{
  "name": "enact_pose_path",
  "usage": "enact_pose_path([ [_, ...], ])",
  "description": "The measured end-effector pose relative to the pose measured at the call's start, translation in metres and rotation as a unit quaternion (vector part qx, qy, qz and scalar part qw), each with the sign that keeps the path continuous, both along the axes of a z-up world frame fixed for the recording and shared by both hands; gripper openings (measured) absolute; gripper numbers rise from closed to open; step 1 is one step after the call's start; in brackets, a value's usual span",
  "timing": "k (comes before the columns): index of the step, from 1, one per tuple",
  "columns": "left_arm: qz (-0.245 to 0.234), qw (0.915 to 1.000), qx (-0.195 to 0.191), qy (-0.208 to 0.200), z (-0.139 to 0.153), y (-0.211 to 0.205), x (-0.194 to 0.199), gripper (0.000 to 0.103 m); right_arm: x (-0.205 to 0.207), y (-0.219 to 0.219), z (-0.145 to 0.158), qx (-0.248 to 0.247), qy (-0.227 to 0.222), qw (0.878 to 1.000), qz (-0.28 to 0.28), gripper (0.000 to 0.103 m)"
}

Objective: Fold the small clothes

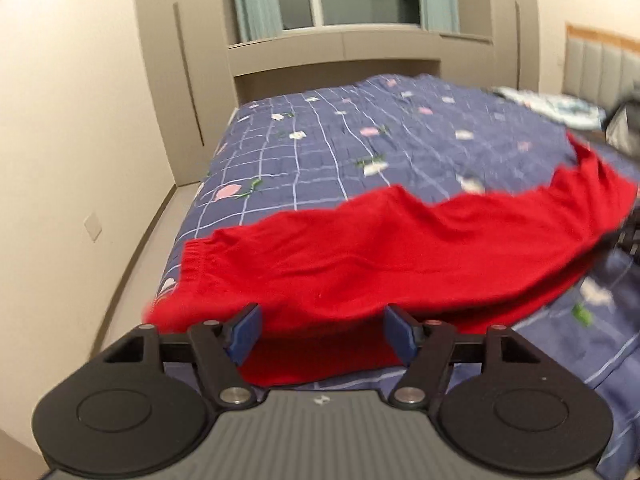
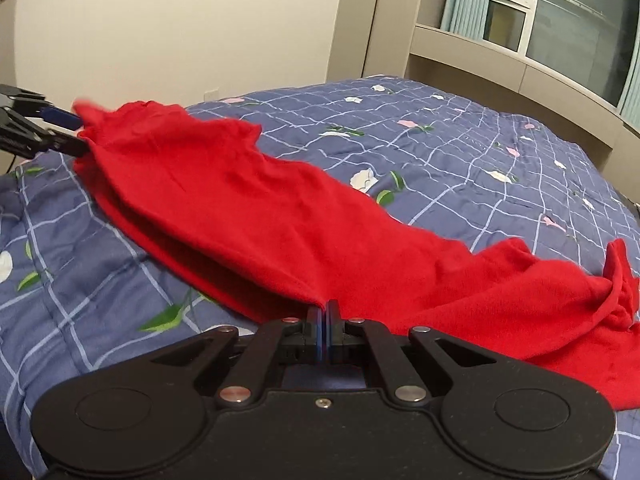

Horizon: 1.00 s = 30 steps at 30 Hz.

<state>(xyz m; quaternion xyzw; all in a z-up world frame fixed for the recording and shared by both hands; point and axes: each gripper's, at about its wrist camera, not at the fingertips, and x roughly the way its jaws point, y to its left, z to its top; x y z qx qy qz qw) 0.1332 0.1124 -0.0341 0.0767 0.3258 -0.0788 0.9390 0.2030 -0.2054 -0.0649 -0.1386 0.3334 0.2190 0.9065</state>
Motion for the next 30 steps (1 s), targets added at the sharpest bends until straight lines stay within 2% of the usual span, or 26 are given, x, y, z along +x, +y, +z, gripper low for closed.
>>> enact_pose_path([
  [1,0.007,0.9999,-0.012,-0.005,0.005,0.002,-0.003,0.074,0.0,-0.001,0.0,0.002,0.0,1.0,0.0,0.0],
  [3,0.017,0.999,-0.034,-0.022,0.015,0.004,-0.008,0.084,-0.002,-0.002,0.0,0.005,0.0,1.0,0.0,0.0],
  [6,0.04,0.9969,-0.054,-0.04,0.022,0.008,-0.004,0.09,-0.004,-0.005,0.0,0.007,0.0,1.0,0.0,0.0],
  [8,0.064,0.9969,-0.044,-0.016,0.016,0.01,0.009,0.09,-0.004,-0.006,-0.003,0.009,0.011,1.0,0.0,0.007],
  [10,0.088,0.9951,-0.021,0.041,-0.001,0.011,0.029,0.09,-0.004,-0.009,-0.005,0.017,0.016,1.0,-0.006,0.013],
  [12,0.116,0.9897,-0.015,0.083,-0.015,0.013,0.042,0.09,-0.007,-0.017,-0.001,0.034,0.013,0.999,-0.015,0.023],
  [14,0.117,0.9878,-0.035,0.096,-0.019,0.013,0.044,0.091,-0.011,-0.028,0.005,0.047,0.004,0.998,-0.028,0.048],
  [15,0.118,0.9873,-0.042,0.098,-0.018,0.011,0.044,0.095,-0.012,-0.037,0.008,0.056,0.002,0.998,-0.039,0.057],
  [17,0.123,0.987,-0.044,0.094,-0.015,0.003,0.043,0.103,-0.012,-0.057,0.014,0.074,-0.002,0.995,-0.064,0.085],
  [18,0.123,0.9877,-0.04,0.088,-0.012,-0.004,0.042,0.102,-0.01,-0.068,0.016,0.078,-0.005,0.994,-0.079,0.09],
  [19,0.119,0.9887,-0.036,0.083,-0.009,-0.013,0.041,0.102,-0.008,-0.079,0.017,0.077,-0.01,0.993,-0.095,0.097],
  [20,0.113,0.9898,-0.033,0.079,-0.007,-0.021,0.041,0.102,-0.004,-0.09,0.019,0.072,-0.014,0.991,-0.109,0.1],
  [26,0.015,0.9977,-0.04,0.053,0.008,-0.099,0.041,0.102,0.054,-0.153,0.033,0.036,-0.032,0.979,-0.199,0.101],
  [30,-0.087,0.9937,-0.054,0.047,0.009,-0.169,0.047,0.102,0.114,-0.181,0.039,0.013,-0.022,0.971,-0.237,0.1],
])
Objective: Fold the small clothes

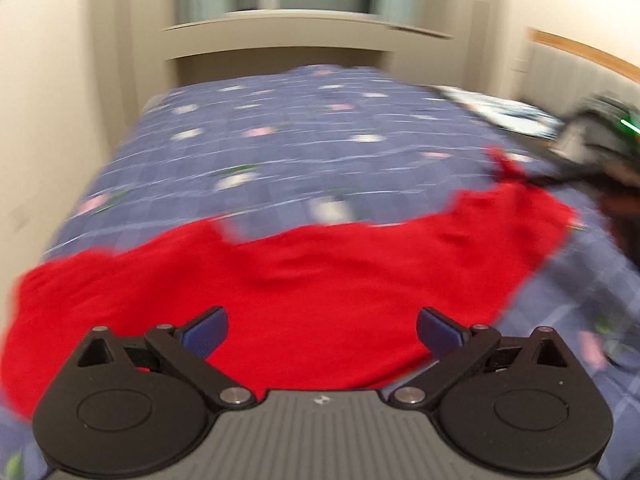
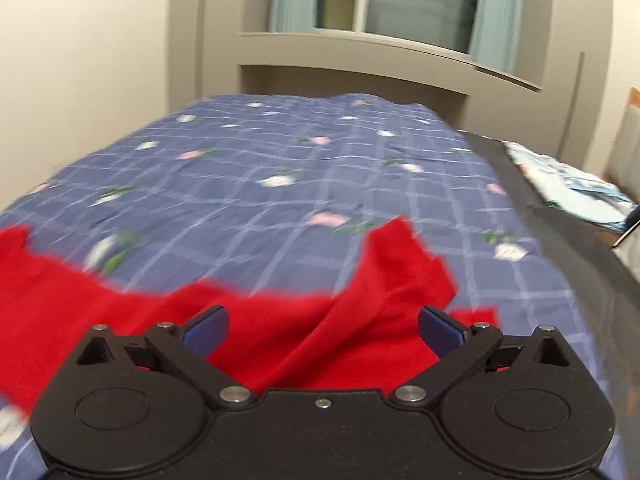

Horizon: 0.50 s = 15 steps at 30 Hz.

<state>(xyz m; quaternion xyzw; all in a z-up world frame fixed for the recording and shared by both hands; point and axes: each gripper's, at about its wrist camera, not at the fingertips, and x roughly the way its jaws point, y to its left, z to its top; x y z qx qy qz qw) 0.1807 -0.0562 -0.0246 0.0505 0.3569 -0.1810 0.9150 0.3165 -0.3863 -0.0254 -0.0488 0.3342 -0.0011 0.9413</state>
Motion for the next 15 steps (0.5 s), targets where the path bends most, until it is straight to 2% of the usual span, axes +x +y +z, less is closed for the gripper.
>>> enact_pose_path([
  [3,-0.066,0.9978,-0.006,-0.002,-0.002,-0.049,0.0,0.102,0.047,-0.011,-0.004,0.005,0.031,0.999,-0.014,0.095],
  [6,-0.118,0.9929,-0.017,-0.002,-0.007,-0.086,0.003,0.102,0.084,-0.019,-0.014,0.011,0.065,0.997,-0.026,0.083],
  [7,-0.127,0.9916,-0.022,0.001,-0.009,-0.095,0.005,0.102,0.091,-0.022,-0.018,0.017,0.075,0.997,-0.029,0.073],
  [8,-0.133,0.9908,-0.025,0.004,-0.011,-0.103,0.007,0.102,0.096,-0.025,-0.021,0.021,0.084,0.996,-0.032,0.049],
  [9,-0.136,0.9904,-0.026,0.007,-0.012,-0.11,0.007,0.102,0.098,-0.03,-0.023,0.021,0.09,0.995,-0.037,0.031],
  [10,-0.137,0.9901,-0.027,0.008,-0.012,-0.115,0.009,0.102,0.097,-0.033,-0.023,0.022,0.085,0.995,-0.042,0.0],
  [12,-0.139,0.9898,-0.032,0.006,-0.012,-0.118,0.01,0.102,0.082,-0.047,-0.011,0.052,0.046,0.997,-0.042,0.001],
  [15,-0.132,0.9907,-0.032,0.003,-0.012,-0.115,0.012,0.102,0.038,-0.071,0.012,0.091,-0.027,0.994,-0.06,0.0],
])
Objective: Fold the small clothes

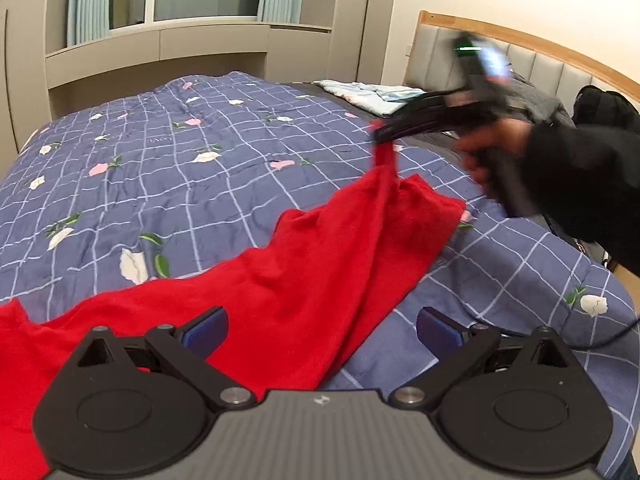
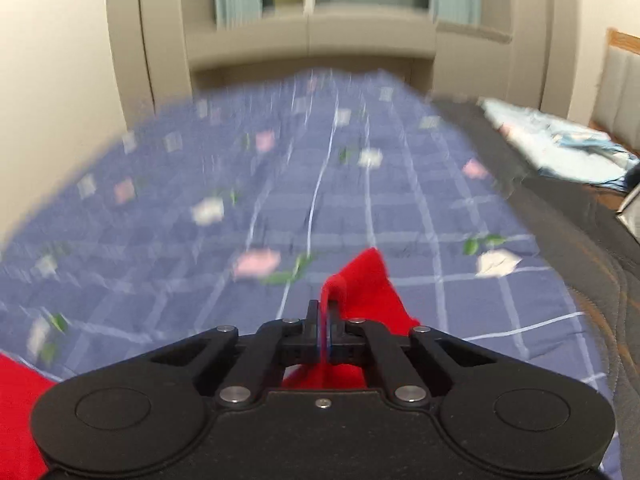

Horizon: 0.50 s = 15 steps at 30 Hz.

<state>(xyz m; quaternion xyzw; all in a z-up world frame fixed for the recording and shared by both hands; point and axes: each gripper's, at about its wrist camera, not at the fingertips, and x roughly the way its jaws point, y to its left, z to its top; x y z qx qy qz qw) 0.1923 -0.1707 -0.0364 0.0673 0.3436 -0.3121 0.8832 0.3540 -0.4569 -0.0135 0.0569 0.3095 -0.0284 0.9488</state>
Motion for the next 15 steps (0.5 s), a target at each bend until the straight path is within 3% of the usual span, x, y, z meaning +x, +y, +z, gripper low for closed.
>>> enact_pose_path([
  [3,0.02,0.9998,0.0,0.01,-0.003,0.008,0.003,0.102,-0.042,-0.032,0.0,0.045,-0.034,0.997,-0.049,0.001],
  [10,0.08,0.9961,0.017,0.031,-0.006,0.033,0.008,0.102,-0.089,-0.069,-0.062,0.103,0.024,0.99,-0.093,0.004],
  [12,0.098,0.9942,0.017,0.041,-0.006,0.041,0.009,0.102,-0.095,-0.072,-0.068,0.117,0.021,0.989,-0.094,0.01],
  [15,0.124,0.9908,0.022,0.05,-0.008,0.052,0.012,0.102,-0.102,-0.076,-0.071,0.131,0.019,0.986,-0.103,0.028],
])
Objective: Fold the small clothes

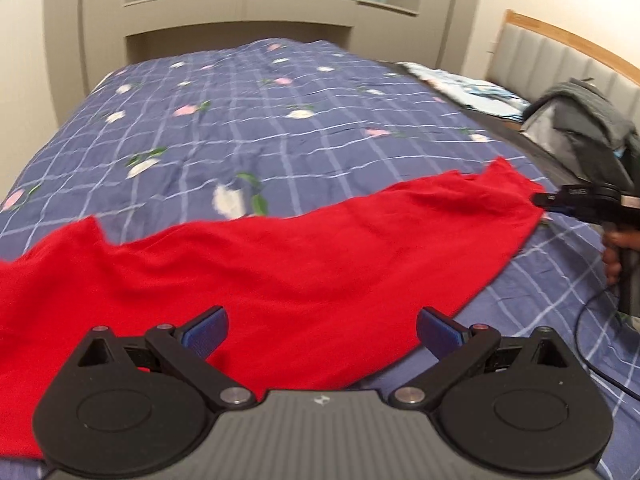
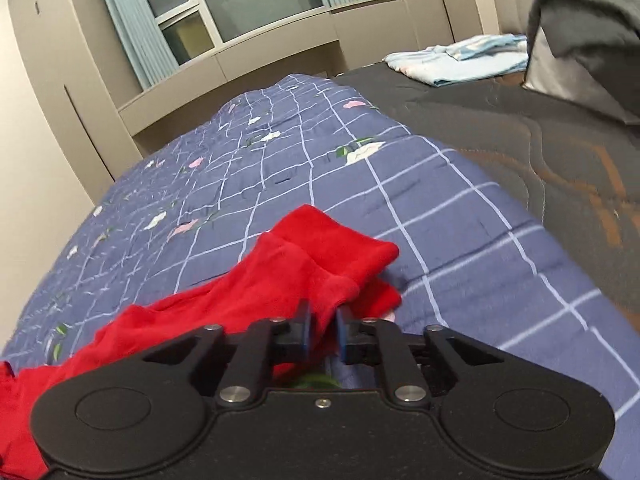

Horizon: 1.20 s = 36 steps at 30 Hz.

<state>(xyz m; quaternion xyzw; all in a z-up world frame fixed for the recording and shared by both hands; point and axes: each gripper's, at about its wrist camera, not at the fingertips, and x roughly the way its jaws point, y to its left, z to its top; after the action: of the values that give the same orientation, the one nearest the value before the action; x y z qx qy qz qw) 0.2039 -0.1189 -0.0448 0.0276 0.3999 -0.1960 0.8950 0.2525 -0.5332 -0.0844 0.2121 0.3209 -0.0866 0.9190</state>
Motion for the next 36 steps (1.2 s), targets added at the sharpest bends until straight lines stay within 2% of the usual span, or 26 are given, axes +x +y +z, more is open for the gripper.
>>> enact_pose_path([
  [4,0.025,0.9997,-0.002,0.003,0.002,0.01,-0.001,0.102,-0.012,-0.008,-0.001,0.019,0.0,1.0,-0.019,0.052],
  [7,0.031,0.9995,0.001,0.007,0.0,0.014,-0.001,0.102,-0.014,-0.019,-0.005,0.055,0.006,0.998,-0.025,0.057],
  [10,0.036,0.9993,0.005,0.006,0.0,0.013,-0.002,0.102,-0.001,-0.025,-0.01,0.092,0.003,0.996,-0.015,0.065],
  [12,0.038,0.9993,0.001,0.006,0.001,0.012,-0.004,0.102,0.009,-0.028,-0.014,0.114,0.0,0.993,-0.016,0.065],
  [13,0.038,0.9992,0.0,0.006,0.002,0.011,-0.005,0.102,0.013,-0.03,-0.016,0.126,-0.001,0.992,-0.023,0.064],
  [15,0.039,0.9992,-0.001,0.004,0.004,0.009,-0.008,0.102,0.021,-0.034,-0.015,0.139,-0.002,0.989,-0.046,0.039],
  [16,0.039,0.9992,-0.002,0.002,0.005,0.009,-0.009,0.102,0.022,-0.035,-0.013,0.144,-0.003,0.988,-0.054,0.016],
  [17,0.04,0.9992,-0.002,0.001,0.007,0.009,-0.01,0.102,0.021,-0.035,-0.01,0.146,-0.011,0.987,-0.061,0.013],
  [21,0.05,0.9987,-0.004,-0.004,0.013,0.014,-0.014,0.102,0.002,-0.019,0.029,0.059,-0.061,0.995,-0.048,0.011],
  [24,0.061,0.998,-0.009,-0.008,0.017,0.02,-0.014,0.102,-0.021,-0.008,0.051,-0.014,-0.077,0.996,-0.045,0.011],
  [26,0.071,0.9973,-0.013,-0.011,0.019,0.025,-0.016,0.102,-0.028,-0.007,0.043,-0.038,-0.06,0.997,-0.043,0.011],
  [30,0.088,0.9959,-0.019,-0.011,0.021,0.038,-0.018,0.102,-0.021,-0.014,0.004,-0.039,0.005,0.999,-0.036,0.013],
  [31,0.094,0.9953,-0.018,-0.014,0.023,0.041,-0.019,0.102,-0.021,-0.014,-0.001,-0.039,0.013,0.999,-0.036,0.016],
  [33,0.107,0.9938,-0.023,-0.021,0.028,0.05,-0.024,0.102,-0.022,-0.013,0.001,-0.045,0.014,0.998,-0.048,0.029],
  [35,0.121,0.992,-0.024,-0.024,0.031,0.061,-0.027,0.102,-0.026,-0.009,0.009,-0.061,0.013,0.996,-0.061,0.054],
  [36,0.129,0.9911,-0.022,-0.025,0.033,0.068,-0.029,0.102,-0.028,-0.005,0.013,-0.077,0.012,0.995,-0.06,0.061],
])
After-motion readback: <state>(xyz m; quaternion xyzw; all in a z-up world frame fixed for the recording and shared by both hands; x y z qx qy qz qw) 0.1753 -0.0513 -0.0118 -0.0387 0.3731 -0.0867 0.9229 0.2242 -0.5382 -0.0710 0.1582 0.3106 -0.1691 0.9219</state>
